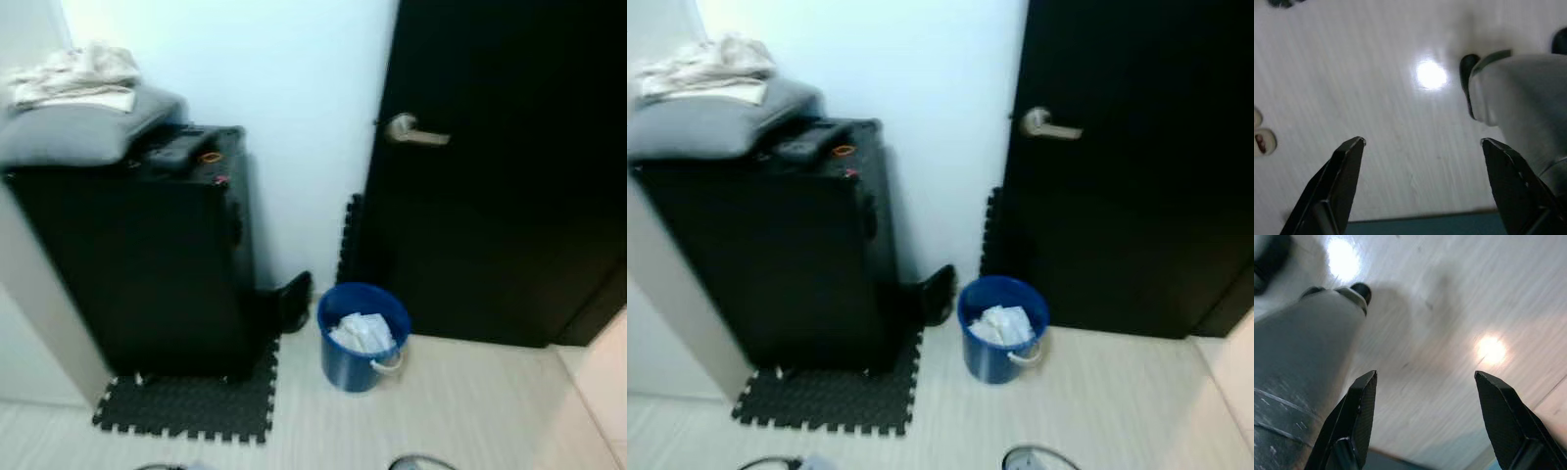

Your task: Clean up the room

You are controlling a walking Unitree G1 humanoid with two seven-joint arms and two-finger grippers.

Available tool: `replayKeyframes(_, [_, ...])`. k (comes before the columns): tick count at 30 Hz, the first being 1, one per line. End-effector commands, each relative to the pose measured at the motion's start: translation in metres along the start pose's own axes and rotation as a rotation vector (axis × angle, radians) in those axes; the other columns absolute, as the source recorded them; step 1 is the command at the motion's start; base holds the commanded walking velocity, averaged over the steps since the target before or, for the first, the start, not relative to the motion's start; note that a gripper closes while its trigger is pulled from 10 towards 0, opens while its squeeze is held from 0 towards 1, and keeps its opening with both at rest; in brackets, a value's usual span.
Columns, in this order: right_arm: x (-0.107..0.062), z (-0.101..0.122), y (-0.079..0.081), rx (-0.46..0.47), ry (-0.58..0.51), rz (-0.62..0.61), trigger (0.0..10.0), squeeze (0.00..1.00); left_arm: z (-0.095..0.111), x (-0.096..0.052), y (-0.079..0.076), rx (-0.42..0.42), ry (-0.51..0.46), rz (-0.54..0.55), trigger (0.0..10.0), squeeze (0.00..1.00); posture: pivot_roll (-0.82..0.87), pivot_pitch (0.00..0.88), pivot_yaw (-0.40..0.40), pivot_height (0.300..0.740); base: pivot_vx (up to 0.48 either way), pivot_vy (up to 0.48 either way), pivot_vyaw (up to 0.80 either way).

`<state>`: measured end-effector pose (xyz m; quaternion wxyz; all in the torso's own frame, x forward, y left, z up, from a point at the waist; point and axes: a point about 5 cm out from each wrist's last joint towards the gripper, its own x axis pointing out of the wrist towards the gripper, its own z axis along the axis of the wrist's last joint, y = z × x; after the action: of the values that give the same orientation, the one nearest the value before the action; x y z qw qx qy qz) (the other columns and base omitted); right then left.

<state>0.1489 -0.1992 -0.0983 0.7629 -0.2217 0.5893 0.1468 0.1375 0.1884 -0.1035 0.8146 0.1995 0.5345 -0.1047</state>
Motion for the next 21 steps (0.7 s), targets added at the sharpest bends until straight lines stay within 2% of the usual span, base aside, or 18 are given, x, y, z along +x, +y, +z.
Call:
replayKeyframes(1, [0.0007, 0.0011, 0.0062, -0.018, -0.001, 0.020, 10.0, 0.00, -0.0079, -0.0006, -0.0117, 0.004, 0.031, -0.044, 10.0, 0.00, 0.04, 0.000, -0.085, 0.740, 0.000, 0.000, 0.80])
replayKeyframes(21, [0.0003, 0.0031, 0.0044, -0.014, -0.001, 0.027, 10.0, 0.00, -0.0044, -0.0001, -0.0104, -0.009, 0.028, -0.050, 10.0, 0.00, 0.04, 0.000, -0.086, 0.740, 0.000, 0.000, 0.80])
